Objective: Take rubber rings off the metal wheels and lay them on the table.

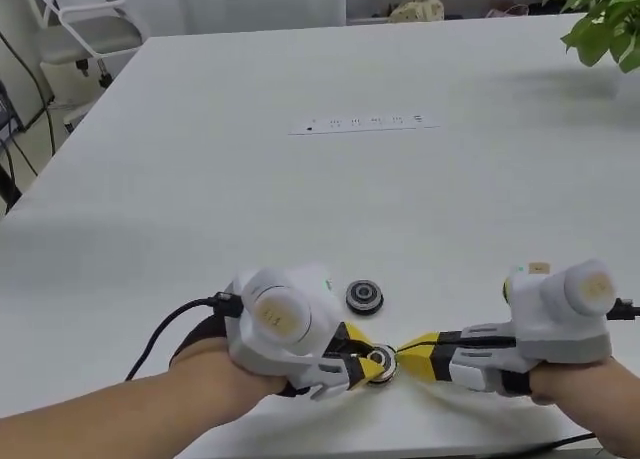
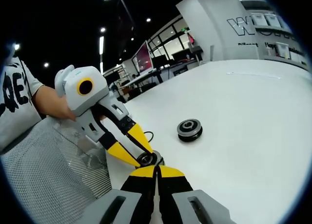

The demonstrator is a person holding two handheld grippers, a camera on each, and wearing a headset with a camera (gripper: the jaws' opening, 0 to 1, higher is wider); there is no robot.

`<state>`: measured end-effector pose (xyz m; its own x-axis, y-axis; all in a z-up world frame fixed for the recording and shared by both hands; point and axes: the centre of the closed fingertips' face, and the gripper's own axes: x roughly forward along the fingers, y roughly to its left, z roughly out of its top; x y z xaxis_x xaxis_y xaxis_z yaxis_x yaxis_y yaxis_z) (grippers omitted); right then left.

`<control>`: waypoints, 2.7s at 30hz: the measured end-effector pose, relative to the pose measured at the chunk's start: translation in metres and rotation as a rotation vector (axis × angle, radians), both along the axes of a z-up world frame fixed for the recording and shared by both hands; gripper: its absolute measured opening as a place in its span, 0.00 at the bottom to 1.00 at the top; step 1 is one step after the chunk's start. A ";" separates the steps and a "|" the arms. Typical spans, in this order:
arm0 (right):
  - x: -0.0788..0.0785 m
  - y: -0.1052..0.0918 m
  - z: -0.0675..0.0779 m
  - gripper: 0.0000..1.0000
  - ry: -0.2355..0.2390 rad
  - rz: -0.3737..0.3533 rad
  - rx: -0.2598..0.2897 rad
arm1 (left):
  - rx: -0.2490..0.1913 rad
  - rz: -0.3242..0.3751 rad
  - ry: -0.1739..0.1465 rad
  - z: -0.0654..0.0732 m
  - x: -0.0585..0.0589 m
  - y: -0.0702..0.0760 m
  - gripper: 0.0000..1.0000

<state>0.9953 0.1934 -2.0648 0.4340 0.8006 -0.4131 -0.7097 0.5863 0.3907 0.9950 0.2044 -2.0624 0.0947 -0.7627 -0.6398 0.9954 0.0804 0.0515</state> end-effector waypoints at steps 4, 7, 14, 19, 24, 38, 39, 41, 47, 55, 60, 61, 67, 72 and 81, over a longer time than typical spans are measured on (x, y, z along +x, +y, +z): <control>0.001 0.001 0.001 0.00 -0.003 0.002 0.003 | 0.003 0.004 -0.001 0.000 0.000 0.000 0.07; 0.000 0.001 0.002 0.00 -0.005 0.003 0.005 | 0.004 0.004 -0.001 0.000 0.000 0.000 0.07; 0.000 0.003 0.004 0.00 -0.005 0.006 0.011 | 0.008 0.006 0.000 0.000 0.000 0.000 0.07; -0.002 0.005 0.005 0.00 -0.019 0.023 0.003 | 0.012 0.007 -0.001 0.000 0.000 0.000 0.07; -0.003 0.008 0.006 0.00 -0.021 0.032 0.005 | 0.014 0.007 -0.003 0.000 0.000 0.000 0.07; -0.004 0.011 0.007 0.00 -0.028 0.054 -0.002 | 0.016 0.008 -0.005 0.000 0.000 0.000 0.07; -0.004 0.011 0.007 0.00 -0.028 0.055 -0.002 | 0.016 0.008 -0.005 0.000 0.000 0.000 0.07; -0.004 0.012 0.007 0.00 -0.029 0.057 0.001 | 0.016 0.008 -0.005 0.000 0.000 0.000 0.07; -0.005 0.014 0.010 0.00 -0.031 0.064 0.016 | 0.016 0.006 -0.006 0.000 0.000 -0.001 0.06; -0.005 0.014 0.012 0.00 -0.033 0.065 0.028 | 0.015 0.007 -0.006 0.000 -0.001 -0.001 0.07; -0.008 0.018 0.017 0.00 -0.040 0.081 0.049 | 0.014 0.008 -0.006 0.000 -0.001 -0.002 0.07; -0.008 0.017 0.016 0.00 -0.045 0.086 0.036 | 0.013 0.008 -0.006 0.000 -0.001 -0.002 0.07; -0.005 0.014 0.015 0.00 -0.041 0.061 0.048 | 0.008 0.004 -0.007 0.000 0.000 -0.002 0.07; -0.004 0.012 0.011 0.00 -0.039 0.052 0.040 | 0.007 0.005 -0.008 0.000 0.000 -0.002 0.07; -0.003 0.011 0.011 0.00 -0.032 0.044 0.040 | 0.010 0.015 -0.003 0.000 0.000 -0.002 0.07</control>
